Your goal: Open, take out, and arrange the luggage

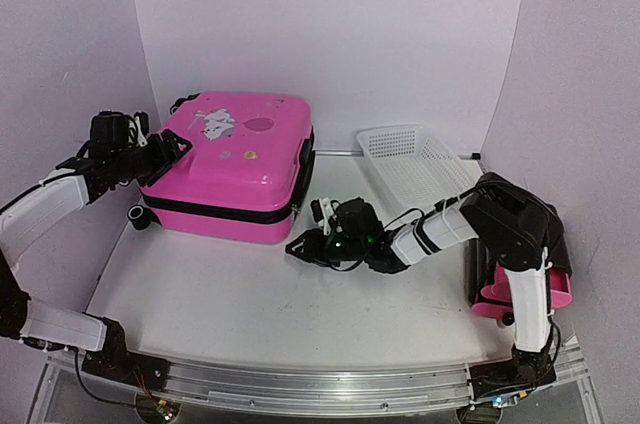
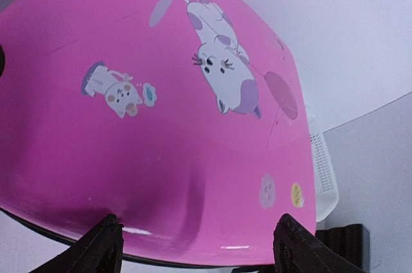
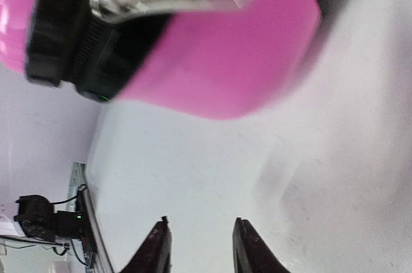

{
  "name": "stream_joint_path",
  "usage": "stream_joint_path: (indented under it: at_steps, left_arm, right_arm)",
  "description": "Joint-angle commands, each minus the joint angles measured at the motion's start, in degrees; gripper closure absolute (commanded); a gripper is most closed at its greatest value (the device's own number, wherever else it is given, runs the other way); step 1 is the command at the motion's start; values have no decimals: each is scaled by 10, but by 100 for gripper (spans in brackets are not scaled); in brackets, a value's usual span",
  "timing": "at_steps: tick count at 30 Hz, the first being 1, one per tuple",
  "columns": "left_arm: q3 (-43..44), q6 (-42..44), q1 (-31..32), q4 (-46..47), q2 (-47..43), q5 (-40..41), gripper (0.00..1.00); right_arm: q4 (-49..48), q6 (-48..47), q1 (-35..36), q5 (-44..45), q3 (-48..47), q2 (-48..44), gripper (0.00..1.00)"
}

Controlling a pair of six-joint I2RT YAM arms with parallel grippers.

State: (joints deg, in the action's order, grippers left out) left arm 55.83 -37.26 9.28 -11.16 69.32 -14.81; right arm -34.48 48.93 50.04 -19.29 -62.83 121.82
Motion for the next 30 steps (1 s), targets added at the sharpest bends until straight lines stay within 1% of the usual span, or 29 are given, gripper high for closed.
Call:
stream_joint_path:
  at_steps: [1, 3, 5, 6, 7, 9, 11, 14, 16, 19, 21, 23, 25, 26, 28, 30]
  left_arm:
    - [47, 116, -2, -164, 3, -2, 17]
    - [100, 181, -3, -226, 15, 34, 15]
    - [145, 219, -8, -267, 30, 79, 11]
    - [163, 228, -16, -275, 36, 91, 10]
    - [178, 237, -23, -277, 46, 101, 9]
    - [210, 248, -39, -276, 72, 122, 6]
    - [252, 257, -45, -282, 111, 140, 5]
    - [306, 257, -60, -287, 173, 142, 3]
    - [331, 246, -78, -297, 210, 132, 4]
    - [339, 218, -107, -300, 236, 95, 7]
    - [334, 208, -109, -300, 242, 102, 9]
    - [311, 180, -109, -299, 238, 118, 10]
    - [285, 152, -109, -299, 236, 125, 12]
    - [275, 144, -109, -299, 237, 116, 14]
    - [256, 137, -109, -300, 238, 88, 20]
    - [230, 122, -108, -299, 228, 59, 22]
  right_arm:
    - [225, -150, -14, 61, -13, -114, 55]
    - [297, -191, -20, 64, -25, -136, 45]
    - [368, -224, -21, 61, -51, -143, 37]
    - [382, -232, -21, 60, -57, -146, 32]
    - [388, -239, -21, 61, -63, -147, 25]
    - [395, -258, -22, 63, -78, -145, 17]
    - [395, -287, -21, 78, -91, -140, 13]
    - [376, -346, -21, 116, -104, -131, 7]
    - [352, -394, -21, 133, -107, -127, 6]
    - [259, -477, -20, 136, -97, -112, 6]
    - [201, -540, -13, 147, -86, -102, 8]
    - [148, -580, -1, 180, -75, -91, 10]
    - [125, -594, 2, 193, -82, -73, 12]
    - [118, -602, 2, 193, -86, -64, 13]
    - [105, -632, 2, 177, -90, -47, 15]
    - [106, -653, 2, 162, -95, -36, 17]
